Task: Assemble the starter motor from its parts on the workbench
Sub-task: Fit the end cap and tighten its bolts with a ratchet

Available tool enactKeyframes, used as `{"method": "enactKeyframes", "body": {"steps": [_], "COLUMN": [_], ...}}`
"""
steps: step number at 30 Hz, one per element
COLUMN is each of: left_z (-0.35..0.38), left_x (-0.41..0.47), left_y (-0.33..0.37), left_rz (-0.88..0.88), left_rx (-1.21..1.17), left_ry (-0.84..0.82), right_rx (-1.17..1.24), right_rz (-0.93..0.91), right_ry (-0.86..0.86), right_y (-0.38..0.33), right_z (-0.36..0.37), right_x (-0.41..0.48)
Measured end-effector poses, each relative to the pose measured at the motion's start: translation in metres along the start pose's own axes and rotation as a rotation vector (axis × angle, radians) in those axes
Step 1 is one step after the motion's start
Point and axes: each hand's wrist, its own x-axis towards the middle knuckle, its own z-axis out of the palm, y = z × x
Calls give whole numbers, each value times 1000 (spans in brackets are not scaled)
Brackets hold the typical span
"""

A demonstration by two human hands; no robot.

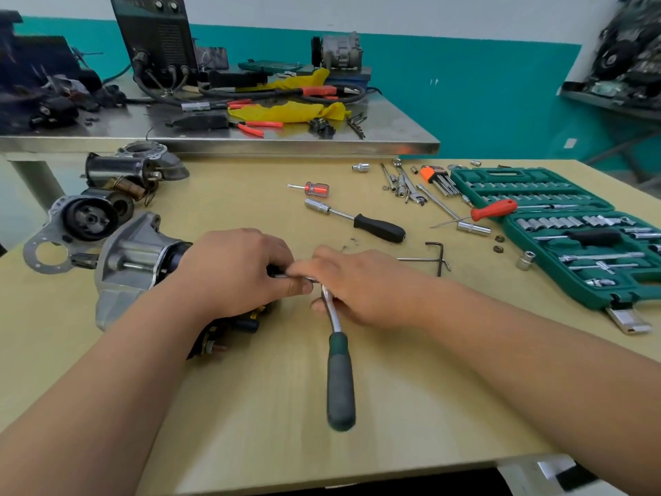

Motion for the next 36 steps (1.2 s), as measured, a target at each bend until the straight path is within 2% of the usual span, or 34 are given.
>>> {"method": "enactKeyframes", "body": {"steps": [1,2,5,6,7,8,11,12,13,14,17,18,19,20,22,23,24,25,26,28,29,30,31,32,35,36], "left_z": [0,0,-1,-1,-2,-2,-1,0,0,0,-1,-2,-2,-2,-3,-2,-2,-3,-4,-5,-6,-6,-6,-6,-5,-4], "left_x": [-1,-1,-2,-2,-3,-2,-1,-1,-1,-1,-2,-1,-1,-1,-1,-1,-1,-2,-2,-2,-3,-3,-4,-4,-4,-3], "left_y": [0,0,0,0,0,0,0,0,0,0,0,0,0,0,1,1,1,2,3,2,3,4,3,3,3,4], "left_rz": [1,-7,-38,-36,-23,-6,12,10,10,11,-2,-5,-4,-1,5,7,10,9,6,0,0,0,-2,-11,-23,-18], "left_rx": [-9,-13,-1,3,4,3,-5,-4,-7,-19,-29,-25,-26,-23,-10,-8,-8,-6,-7,-31,-40,-41,-38,-31,0,8], "left_ry": [9,13,-2,-10,-16,-14,6,9,14,19,14,2,-7,-15,-19,-13,-7,-9,-15,-24,-24,-23,-18,-14,-19,-25], "right_rx": [153,405,1332,1428,1366,1129,110,-89,-111,47,1097,1274,1263,1047,318,54,-49,40,332,1022,1243,1312,1239,1055,19,-233], "right_rz": [39,140,616,637,593,503,63,-27,-36,26,486,574,581,503,178,46,-28,-24,68,395,554,636,635,557,133,14], "right_ry": [1,9,-65,-103,-99,-49,37,34,24,16,-9,-48,-65,-27,25,39,47,42,52,37,-1,-35,-28,16,146,171], "right_y": [-2,-7,-17,-18,-20,-22,-7,-3,-2,-4,-16,-17,-18,-18,-9,-3,0,-2,-8,-15,-17,-17,-17,-18,-9,-3], "right_z": [1,2,0,1,0,-1,-4,-4,-2,-1,4,5,3,0,-3,-2,1,4,4,1,1,1,1,1,1,1], "right_x": [1,2,8,8,9,8,1,0,1,1,6,8,9,9,3,0,-1,0,1,7,11,12,13,12,5,4]}}
